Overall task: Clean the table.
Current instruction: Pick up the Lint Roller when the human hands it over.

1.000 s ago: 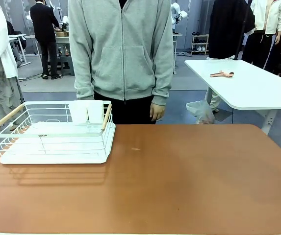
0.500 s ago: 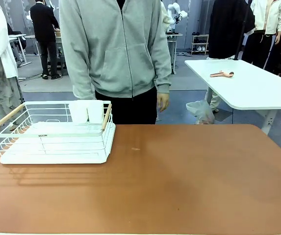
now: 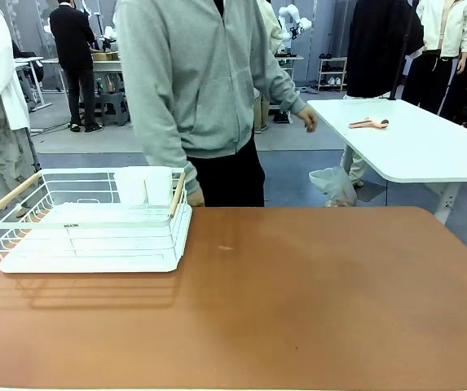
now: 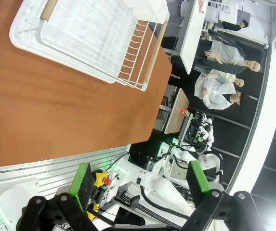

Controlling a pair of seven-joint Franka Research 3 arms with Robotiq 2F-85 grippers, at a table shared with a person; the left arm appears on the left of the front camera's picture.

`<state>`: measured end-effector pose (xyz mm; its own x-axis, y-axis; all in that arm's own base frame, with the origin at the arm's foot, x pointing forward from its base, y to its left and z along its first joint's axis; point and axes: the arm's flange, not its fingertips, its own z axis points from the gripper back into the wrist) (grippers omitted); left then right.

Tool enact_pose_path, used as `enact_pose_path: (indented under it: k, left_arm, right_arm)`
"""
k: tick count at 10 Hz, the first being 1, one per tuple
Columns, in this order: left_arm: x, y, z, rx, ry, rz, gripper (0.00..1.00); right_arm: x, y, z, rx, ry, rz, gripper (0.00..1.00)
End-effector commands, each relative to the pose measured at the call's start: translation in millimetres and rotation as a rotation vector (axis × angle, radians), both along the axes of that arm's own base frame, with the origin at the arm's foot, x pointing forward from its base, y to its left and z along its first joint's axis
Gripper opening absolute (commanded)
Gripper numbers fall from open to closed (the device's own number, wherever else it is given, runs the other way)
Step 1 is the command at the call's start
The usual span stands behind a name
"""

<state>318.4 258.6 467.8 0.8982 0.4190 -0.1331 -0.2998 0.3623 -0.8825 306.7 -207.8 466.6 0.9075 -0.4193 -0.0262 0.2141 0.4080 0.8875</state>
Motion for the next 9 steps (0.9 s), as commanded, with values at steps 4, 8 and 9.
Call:
enact_pose_path:
  k: [4, 8, 9]
  left_arm:
    - [-2.6, 1.2, 0.4, -0.002, -0.01, -0.008, 1.0]
    - [-2.6, 1.2, 0.4, -0.002, -0.01, -0.008, 1.0]
    - [-2.6, 1.2, 0.4, -0.002, -0.01, -0.008, 1.0]
  right_arm:
    - [-0.3, -0.8, 3.1, 0.006, -0.012, -0.001, 1.0]
    - [-0.3, -0.8, 3.1, 0.006, -0.012, -0.001, 1.0]
    - [-0.3, -0.8, 3.1, 0.006, -0.012, -0.001, 1.0]
